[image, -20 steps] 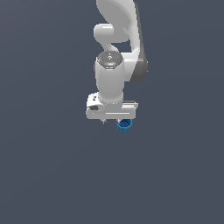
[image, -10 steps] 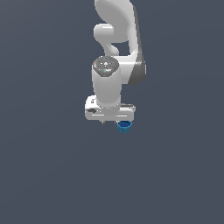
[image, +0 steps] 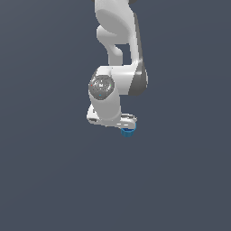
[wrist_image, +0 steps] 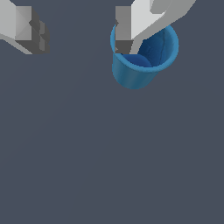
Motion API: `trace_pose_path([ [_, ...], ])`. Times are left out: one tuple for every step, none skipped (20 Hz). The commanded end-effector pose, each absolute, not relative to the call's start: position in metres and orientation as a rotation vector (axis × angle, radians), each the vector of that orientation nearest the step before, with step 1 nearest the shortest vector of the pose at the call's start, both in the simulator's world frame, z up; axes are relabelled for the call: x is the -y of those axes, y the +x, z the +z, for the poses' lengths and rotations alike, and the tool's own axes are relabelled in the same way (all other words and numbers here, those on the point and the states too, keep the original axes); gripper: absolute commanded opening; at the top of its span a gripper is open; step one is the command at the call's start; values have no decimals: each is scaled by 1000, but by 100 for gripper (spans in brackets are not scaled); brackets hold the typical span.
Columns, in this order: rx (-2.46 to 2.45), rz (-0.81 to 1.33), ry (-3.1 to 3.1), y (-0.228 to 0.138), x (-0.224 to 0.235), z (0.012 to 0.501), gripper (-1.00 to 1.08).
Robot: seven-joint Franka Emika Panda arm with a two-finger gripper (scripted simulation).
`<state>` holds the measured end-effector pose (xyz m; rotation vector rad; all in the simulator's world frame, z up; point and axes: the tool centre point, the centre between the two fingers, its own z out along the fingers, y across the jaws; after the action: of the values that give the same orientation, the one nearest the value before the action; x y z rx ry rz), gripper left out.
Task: Pick up the object and move it to a goal position.
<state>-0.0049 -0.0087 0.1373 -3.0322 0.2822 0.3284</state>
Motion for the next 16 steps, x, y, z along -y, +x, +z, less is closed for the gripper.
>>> trace_pose_path([
  [-342, 421, -2997, -11, 8, 129, 28],
  [-365, 458, -2982, -13, 7, 127, 28],
  [-387, 494, -2967, -16, 7, 124, 28],
  [-409, 531, -2951, -18, 6, 121, 28],
  [-431, 567, -2934, -21, 5, 119, 28],
  [-451, 603, -2917, -23, 4, 116, 28],
  [-472, 640, -2900, -26, 3, 114, 28],
  [-491, 675, -2882, -29, 2, 112, 28],
  [-510, 711, -2863, -31, 1, 110, 28],
  [-529, 747, -2844, -34, 0, 108, 28],
  [-546, 782, -2825, -36, -1, 106, 28],
  [-563, 817, -2806, -39, -2, 104, 28],
  [-578, 849, -2787, -41, -3, 103, 28],
  [-592, 879, -2769, -43, -4, 102, 28],
  [-605, 908, -2752, -45, -5, 101, 28],
  [-617, 935, -2736, -47, -6, 100, 28],
])
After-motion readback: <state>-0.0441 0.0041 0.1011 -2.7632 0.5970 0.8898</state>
